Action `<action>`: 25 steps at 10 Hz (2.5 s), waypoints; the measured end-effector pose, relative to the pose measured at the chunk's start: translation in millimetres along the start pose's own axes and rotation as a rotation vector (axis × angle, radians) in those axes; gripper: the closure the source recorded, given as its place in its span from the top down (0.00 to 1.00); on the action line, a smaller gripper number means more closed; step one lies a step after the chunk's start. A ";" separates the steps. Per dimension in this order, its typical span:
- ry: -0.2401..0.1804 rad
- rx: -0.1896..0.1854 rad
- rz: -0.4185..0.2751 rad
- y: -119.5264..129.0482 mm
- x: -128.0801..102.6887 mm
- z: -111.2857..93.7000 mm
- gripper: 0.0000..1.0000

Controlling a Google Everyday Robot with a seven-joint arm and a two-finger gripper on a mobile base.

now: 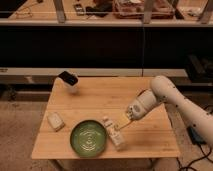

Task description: Stand the bottle upright

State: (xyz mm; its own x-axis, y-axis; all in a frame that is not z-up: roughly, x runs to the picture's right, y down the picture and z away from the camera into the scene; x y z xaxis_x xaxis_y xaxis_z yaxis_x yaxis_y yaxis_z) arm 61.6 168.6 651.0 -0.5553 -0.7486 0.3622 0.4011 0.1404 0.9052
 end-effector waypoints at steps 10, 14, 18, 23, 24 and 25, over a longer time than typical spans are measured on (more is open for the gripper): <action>0.000 0.000 0.000 0.0 0.0 0.0 0.19; 0.000 0.000 0.000 0.0 0.0 0.0 0.19; 0.000 0.000 0.000 0.0 0.0 0.0 0.19; -0.002 -0.010 -0.002 0.7 0.4 -1.4 0.19; -0.011 -0.033 -0.006 2.2 0.2 -2.8 0.19; -0.027 -0.093 -0.020 6.4 2.6 -4.9 0.19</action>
State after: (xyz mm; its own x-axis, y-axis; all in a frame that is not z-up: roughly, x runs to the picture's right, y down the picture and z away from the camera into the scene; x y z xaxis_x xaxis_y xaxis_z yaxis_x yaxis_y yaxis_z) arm 66.3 164.3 656.7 -0.5831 -0.7325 0.3512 0.4550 0.0636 0.8882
